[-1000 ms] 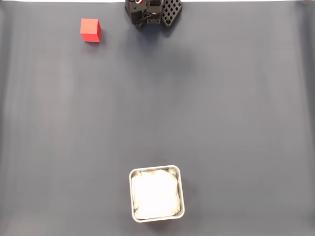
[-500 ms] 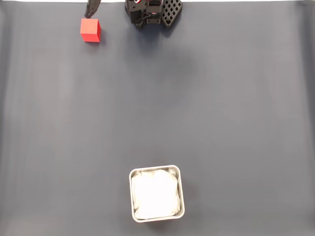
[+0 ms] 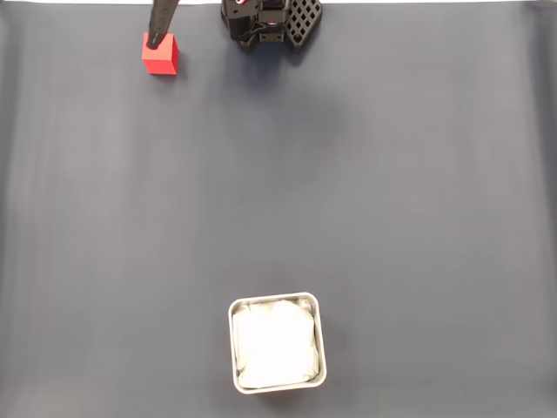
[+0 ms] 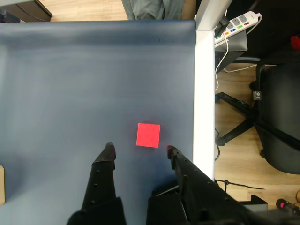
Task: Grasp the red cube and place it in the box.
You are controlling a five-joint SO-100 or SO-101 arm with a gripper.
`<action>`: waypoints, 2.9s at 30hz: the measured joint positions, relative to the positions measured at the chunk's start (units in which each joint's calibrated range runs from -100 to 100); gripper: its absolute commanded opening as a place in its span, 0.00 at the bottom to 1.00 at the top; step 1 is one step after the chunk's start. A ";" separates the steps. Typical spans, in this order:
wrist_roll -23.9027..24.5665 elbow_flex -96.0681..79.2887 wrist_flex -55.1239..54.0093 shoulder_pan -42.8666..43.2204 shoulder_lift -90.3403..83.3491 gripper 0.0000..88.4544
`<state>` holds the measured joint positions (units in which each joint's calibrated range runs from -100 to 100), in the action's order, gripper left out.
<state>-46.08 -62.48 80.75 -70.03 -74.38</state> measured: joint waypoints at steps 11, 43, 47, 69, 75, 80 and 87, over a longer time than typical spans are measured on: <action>-0.29 -5.61 -6.28 -0.22 0.09 0.33; -2.59 -18.99 -14.72 -1.93 -1.48 0.35; -2.69 -20.43 -15.43 -1.93 -2.00 0.35; -2.98 -22.69 -17.26 -2.37 -2.43 0.26; -3.42 -22.78 -17.26 -2.37 -2.52 0.20; -3.86 -23.24 -17.26 -2.37 -3.04 0.16; -4.20 -23.24 -17.26 -2.37 -3.30 0.10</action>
<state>-50.28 -85.71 63.48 -72.40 -77.68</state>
